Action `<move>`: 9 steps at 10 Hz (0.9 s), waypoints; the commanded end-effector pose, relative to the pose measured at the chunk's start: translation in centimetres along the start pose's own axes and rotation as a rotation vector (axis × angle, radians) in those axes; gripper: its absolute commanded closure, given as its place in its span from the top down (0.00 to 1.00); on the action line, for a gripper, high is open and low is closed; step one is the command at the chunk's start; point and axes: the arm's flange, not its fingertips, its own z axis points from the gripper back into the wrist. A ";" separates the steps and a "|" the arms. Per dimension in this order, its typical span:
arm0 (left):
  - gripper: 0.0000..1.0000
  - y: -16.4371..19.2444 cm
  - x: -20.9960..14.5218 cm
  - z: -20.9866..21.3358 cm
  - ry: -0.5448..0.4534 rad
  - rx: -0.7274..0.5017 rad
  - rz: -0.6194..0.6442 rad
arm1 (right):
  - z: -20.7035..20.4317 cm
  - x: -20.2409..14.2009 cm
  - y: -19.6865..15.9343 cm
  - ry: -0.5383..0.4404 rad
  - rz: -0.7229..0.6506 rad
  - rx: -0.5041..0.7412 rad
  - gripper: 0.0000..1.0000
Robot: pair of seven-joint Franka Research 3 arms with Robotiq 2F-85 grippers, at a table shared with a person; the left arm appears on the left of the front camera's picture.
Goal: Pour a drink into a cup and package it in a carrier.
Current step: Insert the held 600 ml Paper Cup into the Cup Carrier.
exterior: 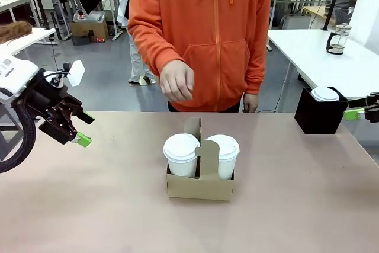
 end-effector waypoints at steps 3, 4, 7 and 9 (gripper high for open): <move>1.00 0.0 0.0 0.0 -0.019 -0.005 0.005 | 0.3 0.0 0.2 -0.003 -0.003 0.012 1.00; 1.00 0.0 0.0 0.0 -0.019 -0.005 0.005 | 0.3 0.0 0.2 -0.003 -0.003 0.012 1.00; 1.00 0.0 0.0 0.0 -0.019 -0.005 0.005 | 0.3 0.0 0.2 -0.003 -0.003 0.012 1.00; 1.00 0.0 0.0 0.0 -0.019 -0.005 0.005 | 0.3 0.0 0.2 -0.003 -0.003 0.012 1.00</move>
